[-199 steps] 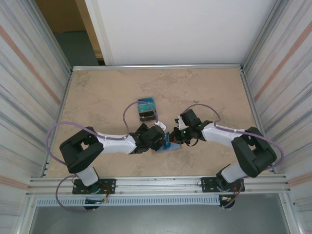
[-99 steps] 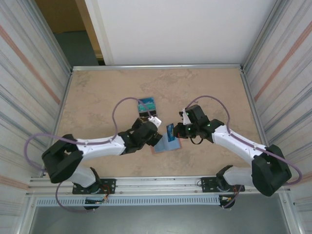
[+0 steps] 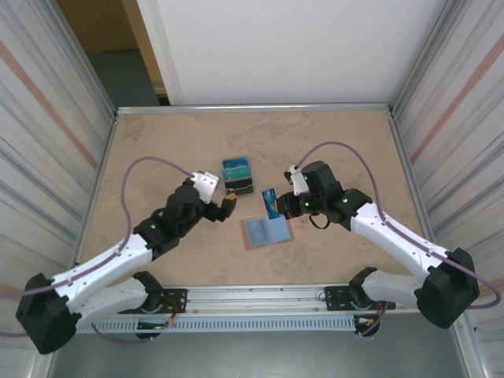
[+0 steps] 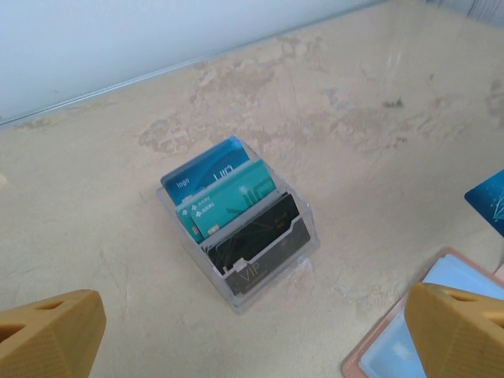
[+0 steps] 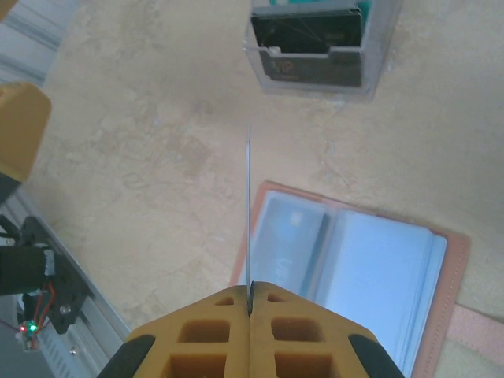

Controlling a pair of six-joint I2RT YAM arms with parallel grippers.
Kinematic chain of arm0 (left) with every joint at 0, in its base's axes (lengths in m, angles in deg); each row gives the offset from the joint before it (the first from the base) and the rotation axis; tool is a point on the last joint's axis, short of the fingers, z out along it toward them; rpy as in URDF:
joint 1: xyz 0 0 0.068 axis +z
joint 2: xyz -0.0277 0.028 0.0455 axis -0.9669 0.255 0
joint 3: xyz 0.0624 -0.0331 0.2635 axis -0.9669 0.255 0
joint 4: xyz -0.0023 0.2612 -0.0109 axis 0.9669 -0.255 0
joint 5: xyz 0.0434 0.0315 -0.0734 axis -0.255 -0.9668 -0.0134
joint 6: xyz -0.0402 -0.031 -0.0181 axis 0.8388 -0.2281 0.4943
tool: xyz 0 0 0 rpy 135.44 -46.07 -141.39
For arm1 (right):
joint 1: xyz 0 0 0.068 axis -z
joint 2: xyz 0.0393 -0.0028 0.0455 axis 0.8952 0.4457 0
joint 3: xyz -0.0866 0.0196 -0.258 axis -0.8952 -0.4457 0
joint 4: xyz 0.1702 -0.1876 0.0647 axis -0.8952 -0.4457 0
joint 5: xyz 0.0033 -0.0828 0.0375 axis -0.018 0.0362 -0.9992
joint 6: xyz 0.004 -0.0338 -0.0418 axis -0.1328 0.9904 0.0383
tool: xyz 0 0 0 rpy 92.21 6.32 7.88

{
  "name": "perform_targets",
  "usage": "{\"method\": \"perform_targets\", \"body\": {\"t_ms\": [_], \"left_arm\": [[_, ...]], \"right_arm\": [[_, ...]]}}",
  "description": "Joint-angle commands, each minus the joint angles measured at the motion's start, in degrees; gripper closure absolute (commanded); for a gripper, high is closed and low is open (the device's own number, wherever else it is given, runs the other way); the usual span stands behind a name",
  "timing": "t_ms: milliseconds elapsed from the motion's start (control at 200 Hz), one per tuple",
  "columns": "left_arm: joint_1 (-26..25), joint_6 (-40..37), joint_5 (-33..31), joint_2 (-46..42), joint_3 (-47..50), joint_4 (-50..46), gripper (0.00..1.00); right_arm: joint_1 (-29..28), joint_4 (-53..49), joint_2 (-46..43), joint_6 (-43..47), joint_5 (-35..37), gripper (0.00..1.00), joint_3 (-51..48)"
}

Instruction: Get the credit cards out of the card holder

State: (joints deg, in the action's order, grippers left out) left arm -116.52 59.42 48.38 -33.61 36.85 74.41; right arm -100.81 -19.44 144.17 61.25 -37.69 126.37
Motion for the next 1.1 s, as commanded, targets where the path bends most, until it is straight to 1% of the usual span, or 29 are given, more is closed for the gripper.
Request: {"method": "perform_targets", "body": {"t_ms": [0, 60, 145, 291, 336, 451, 496, 566, 666, 702, 737, 767, 852, 872, 912, 982, 1097], "left_arm": [[3.86, -2.62, 13.52, -2.82, 0.71, 1.34, 0.02], [5.02, -5.12, 16.71, -2.9, 0.02, 1.02, 0.02], [5.22, -10.43, 22.18, -1.91, -1.22, 0.55, 0.02], [5.19, -20.64, 35.57, 1.23, -5.07, -3.53, 0.02], [5.24, -22.93, 39.52, 1.98, -6.14, -4.78, 0.03], [5.26, -27.88, 46.04, 4.37, -9.78, -9.49, 0.08], [5.26, -29.14, 48.18, 5.41, -11.19, -11.33, 0.12], [5.26, -30.6, 50.39, 7.4, -13.25, -13.81, 0.22], [5.26, -32.36, 54.05, 10.49, -16.26, -17.56, 0.28], [5.27, -33.11, 55.26, 11.47, -17.17, -18.74, 0.33], [5.26, -33.79, 56.13, 12.26, -17.96, -19.77, 0.39], [5.21, -34.31, 56.72, 12.8, -18.27, -20.25, 0.43], [4.67, -35.52, 56.5, 13.55, -18.5, -20.41, 0.46], [4.5, -35.73, 56.3, 13.59, -18.51, -20.39, 0.49], [4.23, -35.91, 55.79, 13.76, -18.52, -20.29, 0.51], [4.2, -36.05, 55.25, 14.29, -18.51, -19.9, 0.62], [4.12, -35.62, 54.52, 15.52, -18.69, -19.65, 0.63]], "right_arm": [[-1.36, -2.36, 1.28, 6.07, -0.53, 1.0, 3.77], [-2.28, -2.82, 2.13, 7.82, -1.56, 1.0, 5.22], [-3.68, -3.66, 3.12, 10.58, -2.73, 1.0, 7.21], [-6.25, -6.71, 4.79, 15.53, -3.36, 1.0, 10.75], [-6.9, -7.85, 5.18, 17.03, -3.38, 1.0, 11.57], [-7.67, -10.03, 5.56, 19.76, -3.75, 1.0, 13.04], [-7.79, -10.9, 5.57, 20.57, -3.95, 1.0, 13.41], [-7.87, -11.97, 5.18, 21.83, -4.57, 1.0, 13.8], [-7.93, -13.12, 4.52, 23.17, -5.53, 1.0, 14.23], [-8.01, -13.42, 4.32, 23.44, -5.71, 1.0, 14.4], [-8.0, -13.74, 4.18, 23.85, -5.95, 1.0, 14.53], [-8.0, -13.96, 4.1, 24.11, -6.13, 1.0, 14.76], [-8.04, -14.41, 4.19, 24.74, -6.59, 1.0, 15.17], [-8.13, -14.5, 4.3, 24.82, -6.6, 1.0, 15.28], [-8.14, -14.67, 4.45, 25.03, -6.75, 1.0, 15.5], [-8.1, -14.77, 4.94, 25.3, -7.29, 1.0, 15.83], [-8.27, -14.77, 5.55, 25.66, -8.0, 1.0, 16.19]]}}
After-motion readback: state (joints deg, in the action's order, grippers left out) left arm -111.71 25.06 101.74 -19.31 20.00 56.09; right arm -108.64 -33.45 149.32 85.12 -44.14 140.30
